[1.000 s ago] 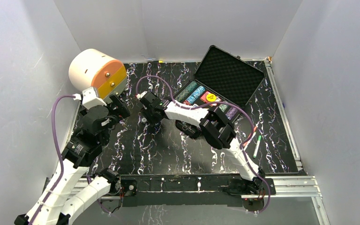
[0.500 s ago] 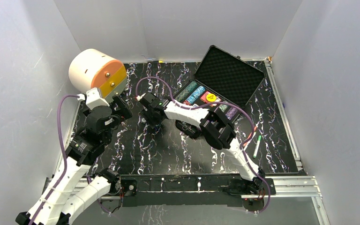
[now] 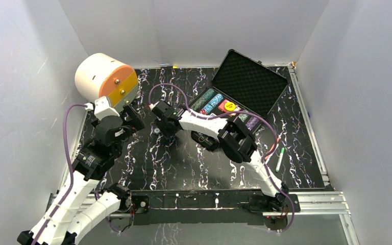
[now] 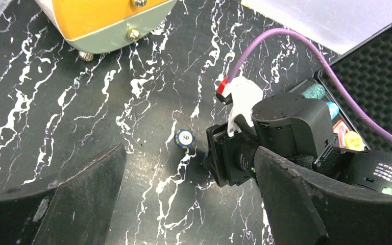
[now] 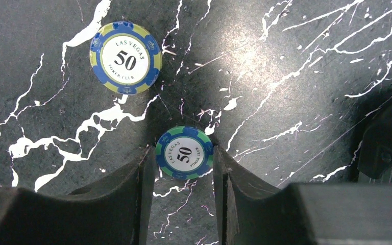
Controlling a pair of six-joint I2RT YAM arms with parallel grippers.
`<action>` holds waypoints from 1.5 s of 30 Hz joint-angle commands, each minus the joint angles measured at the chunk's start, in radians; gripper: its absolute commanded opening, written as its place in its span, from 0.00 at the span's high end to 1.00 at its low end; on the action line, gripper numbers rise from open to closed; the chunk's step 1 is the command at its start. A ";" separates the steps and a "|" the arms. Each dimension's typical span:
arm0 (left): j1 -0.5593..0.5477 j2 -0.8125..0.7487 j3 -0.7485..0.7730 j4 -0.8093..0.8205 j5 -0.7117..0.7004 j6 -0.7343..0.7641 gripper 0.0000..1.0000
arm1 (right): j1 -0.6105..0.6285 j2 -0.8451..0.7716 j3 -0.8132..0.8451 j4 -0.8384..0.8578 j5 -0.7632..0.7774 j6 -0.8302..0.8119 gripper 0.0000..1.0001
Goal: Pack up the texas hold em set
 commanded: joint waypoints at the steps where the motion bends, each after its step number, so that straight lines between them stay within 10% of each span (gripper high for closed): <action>1: 0.002 -0.006 -0.034 -0.033 0.029 -0.058 0.04 | 0.005 -0.053 -0.077 -0.043 0.036 0.059 0.59; 12: 0.002 0.024 -0.256 -0.101 0.398 -0.287 0.02 | 0.003 -0.346 -0.340 0.087 -0.009 0.331 0.57; 20: 0.002 0.002 -0.416 0.189 0.664 -0.250 0.11 | -0.010 -0.492 -0.473 0.217 -0.051 0.602 0.57; 33: 0.002 0.021 -0.502 0.495 0.731 -0.284 0.18 | -0.020 -0.695 -0.705 0.443 -0.109 0.981 0.57; 45: 0.002 0.021 -0.551 0.687 0.668 -0.374 0.62 | -0.020 -0.711 -0.740 0.527 -0.205 1.065 0.57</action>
